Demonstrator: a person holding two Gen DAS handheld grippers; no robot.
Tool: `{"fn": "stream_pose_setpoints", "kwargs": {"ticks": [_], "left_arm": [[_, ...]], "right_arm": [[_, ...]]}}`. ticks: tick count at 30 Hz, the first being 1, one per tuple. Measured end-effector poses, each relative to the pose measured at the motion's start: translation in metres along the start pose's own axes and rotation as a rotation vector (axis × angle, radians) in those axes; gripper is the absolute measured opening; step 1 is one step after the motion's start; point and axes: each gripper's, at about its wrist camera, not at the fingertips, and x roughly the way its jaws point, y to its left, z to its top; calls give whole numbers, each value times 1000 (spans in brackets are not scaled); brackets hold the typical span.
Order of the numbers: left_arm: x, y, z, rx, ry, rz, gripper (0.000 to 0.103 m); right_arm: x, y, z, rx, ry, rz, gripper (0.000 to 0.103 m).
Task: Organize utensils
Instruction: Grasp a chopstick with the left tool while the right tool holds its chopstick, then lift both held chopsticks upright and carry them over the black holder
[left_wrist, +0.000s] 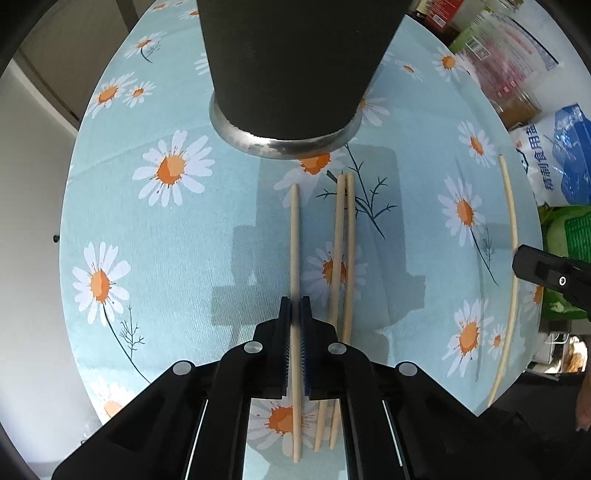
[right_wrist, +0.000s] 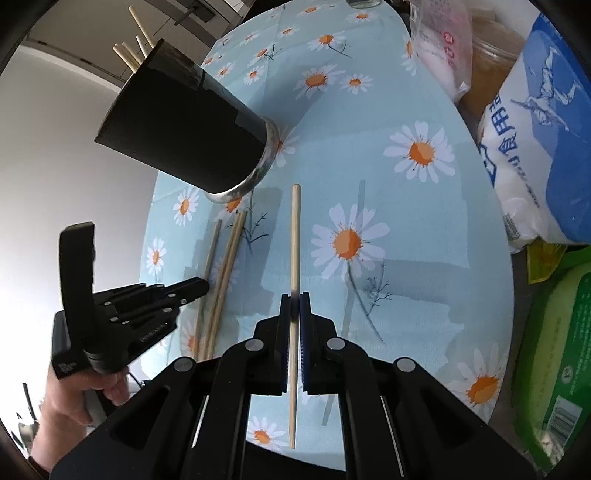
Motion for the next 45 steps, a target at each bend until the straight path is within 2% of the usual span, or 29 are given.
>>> {"fn": "stream_pose_setpoints", "kwargs": {"ticks": [5, 11, 15, 21, 30, 37, 45], "left_arm": [[-3, 5, -4, -62, -6, -16, 4], [-26, 10, -24, -126, -66, -40, 4], [-47, 11, -35, -122, -114, -71, 4], [-81, 13, -40, -76, -210, -157, 4], [-140, 7, -38, 45, -383, -289, 4], [-169, 19, -17, 128, -516, -348, 4], [-204, 35, 10, 166, -670, -403, 4]], "right_arm": [[-2, 1, 0, -58, 14, 15, 5], [3, 8, 1, -120, 23, 56, 5], [3, 21, 0, -152, 15, 58, 5], [-14, 50, 2, -191, -67, 64, 5], [-55, 86, 11, -230, -270, 88, 5], [-80, 117, 20, -270, -419, 91, 5], [-98, 142, 46, -289, -561, 100, 5]]}}
